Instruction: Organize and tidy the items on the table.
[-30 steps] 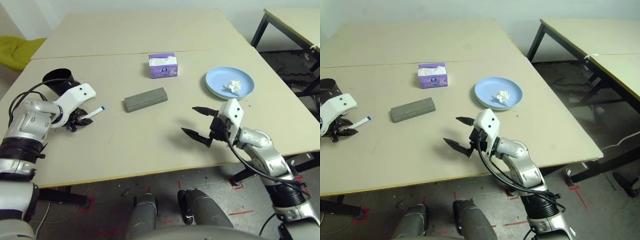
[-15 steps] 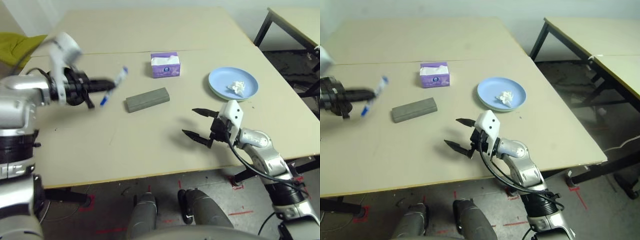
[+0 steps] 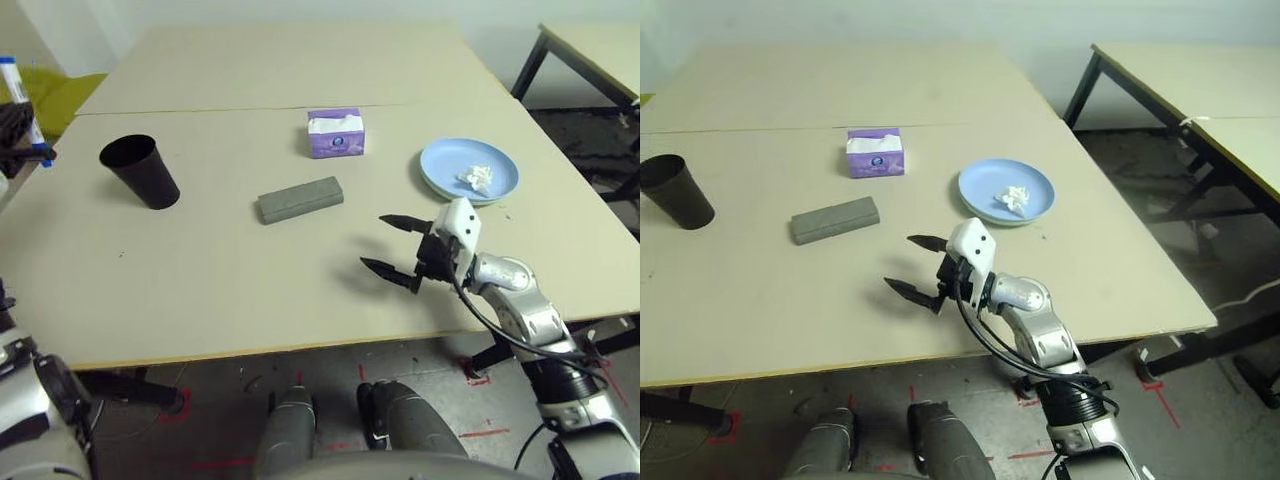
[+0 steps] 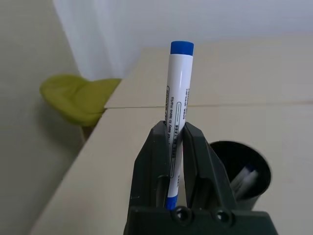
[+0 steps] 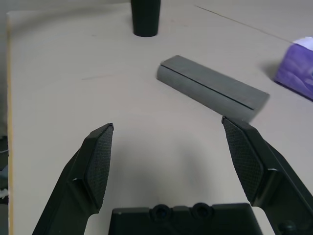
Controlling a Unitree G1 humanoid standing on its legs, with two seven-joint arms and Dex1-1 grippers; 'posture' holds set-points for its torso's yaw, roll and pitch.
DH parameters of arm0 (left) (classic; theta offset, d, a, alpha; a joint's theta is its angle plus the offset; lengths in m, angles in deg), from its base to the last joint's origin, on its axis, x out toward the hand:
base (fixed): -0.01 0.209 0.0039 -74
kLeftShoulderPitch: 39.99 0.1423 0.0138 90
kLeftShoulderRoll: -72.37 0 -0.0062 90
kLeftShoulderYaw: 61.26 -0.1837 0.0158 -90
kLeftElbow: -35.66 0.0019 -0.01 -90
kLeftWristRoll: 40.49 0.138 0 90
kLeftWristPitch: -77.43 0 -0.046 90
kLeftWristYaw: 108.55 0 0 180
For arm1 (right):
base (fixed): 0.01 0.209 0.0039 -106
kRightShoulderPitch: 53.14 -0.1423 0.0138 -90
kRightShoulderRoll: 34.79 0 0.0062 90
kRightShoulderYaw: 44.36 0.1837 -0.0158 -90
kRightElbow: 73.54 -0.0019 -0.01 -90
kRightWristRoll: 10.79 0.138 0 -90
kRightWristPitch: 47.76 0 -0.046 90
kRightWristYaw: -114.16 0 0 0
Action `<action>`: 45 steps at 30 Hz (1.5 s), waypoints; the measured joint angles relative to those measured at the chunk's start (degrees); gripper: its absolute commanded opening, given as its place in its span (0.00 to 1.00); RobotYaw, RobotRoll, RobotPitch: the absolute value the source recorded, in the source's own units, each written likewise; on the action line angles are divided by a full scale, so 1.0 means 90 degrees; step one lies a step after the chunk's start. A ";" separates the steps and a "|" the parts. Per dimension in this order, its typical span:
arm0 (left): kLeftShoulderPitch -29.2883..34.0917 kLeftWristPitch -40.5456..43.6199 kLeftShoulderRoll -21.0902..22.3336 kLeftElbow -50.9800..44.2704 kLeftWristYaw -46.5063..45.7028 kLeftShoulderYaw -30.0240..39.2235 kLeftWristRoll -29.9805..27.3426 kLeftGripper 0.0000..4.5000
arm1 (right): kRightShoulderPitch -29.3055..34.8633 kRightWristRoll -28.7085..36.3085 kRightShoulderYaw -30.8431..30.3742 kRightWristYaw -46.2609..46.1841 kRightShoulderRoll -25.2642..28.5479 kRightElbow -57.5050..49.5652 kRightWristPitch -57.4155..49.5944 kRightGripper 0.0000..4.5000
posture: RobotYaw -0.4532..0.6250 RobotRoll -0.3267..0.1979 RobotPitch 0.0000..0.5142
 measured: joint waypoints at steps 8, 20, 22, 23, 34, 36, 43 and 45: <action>-0.0590 -0.1149 -0.0114 0.1141 -0.0050 -0.0584 0.0162 0.06 | 0.0289 -0.0002 0.0035 -0.0027 0.0246 -0.0239 -0.0022 1.00 | 0.32 0.62 0.25; -0.0948 -0.2470 -0.0392 0.2259 -0.0191 -0.0654 0.0109 0.06 | 0.0391 0.0002 0.0035 -0.0128 0.0290 -0.0566 -0.0261 1.00 | 0.31 0.62 0.27; -0.0948 -0.2601 -0.0466 0.2339 -0.0213 -0.0664 0.0051 0.06 | 0.0391 0.0004 0.0036 -0.0129 0.0320 -0.0578 -0.0304 1.00 | 0.31 0.62 0.28; -0.0947 -0.2649 -0.0501 0.2359 -0.0215 -0.0670 0.0034 0.06 | 0.0391 0.0005 0.0036 -0.0130 0.0335 -0.0583 -0.0316 1.00 | 0.31 0.62 0.28; -0.0247 -0.3755 -0.1346 0.2225 -0.0021 -0.0509 -0.0532 0.37 | 0.0421 0.0114 0.0048 -0.0344 0.0382 -0.1097 -0.0679 1.00 | 0.30 0.62 0.28; -0.0215 -0.3769 -0.1344 0.2106 -0.0035 -0.0487 -0.0583 0.51 | 0.0421 0.0121 0.0062 -0.0375 0.0390 -0.1147 -0.0720 1.00 | 0.30 0.62 0.28; 0.0303 -0.3142 -0.0968 0.0751 -0.0196 0.0004 -0.1115 0.99 | 0.0401 0.0433 0.0738 -0.0650 0.0351 -0.0964 -0.0741 1.00 | 0.31 0.62 0.31; 0.0917 -0.2588 -0.0776 0.0108 -0.0327 0.0495 -0.1396 0.99 | 0.0274 0.0569 0.1489 -0.1045 0.0412 -0.0635 -0.0661 1.00 | 0.32 0.62 0.32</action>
